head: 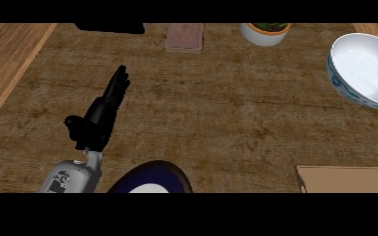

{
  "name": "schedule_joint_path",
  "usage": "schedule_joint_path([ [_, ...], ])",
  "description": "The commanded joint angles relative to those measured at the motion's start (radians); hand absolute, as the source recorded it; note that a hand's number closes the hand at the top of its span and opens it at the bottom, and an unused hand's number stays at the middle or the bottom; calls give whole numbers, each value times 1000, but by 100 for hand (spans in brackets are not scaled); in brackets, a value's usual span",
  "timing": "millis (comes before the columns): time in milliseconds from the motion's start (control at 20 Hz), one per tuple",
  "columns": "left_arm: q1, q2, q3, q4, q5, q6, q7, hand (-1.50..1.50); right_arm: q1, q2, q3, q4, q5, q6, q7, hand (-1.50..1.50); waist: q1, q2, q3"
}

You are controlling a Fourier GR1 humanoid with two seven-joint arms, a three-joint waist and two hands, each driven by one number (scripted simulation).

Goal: Pick the cupcake from the plate and place it in the bowl

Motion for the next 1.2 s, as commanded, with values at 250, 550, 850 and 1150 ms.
schedule_joint_path([
  [250,-2,-1,16,4,-7,25,24,0,-136,-670,-84,-268,-72,353,-74,150,-75,-6,-1],
  [550,27,12,45,-2,14,16,17,0,-197,-1053,-263,-477,-277,523,-7,150,-95,-5,0],
  [850,45,12,48,-11,2,17,-2,0,-252,-1298,-449,-502,-518,747,108,150,-98,-3,3],
  [1150,29,7,47,-35,12,-13,24,0,-297,-1277,-589,-270,-575,945,244,150,-71,5,5],
])
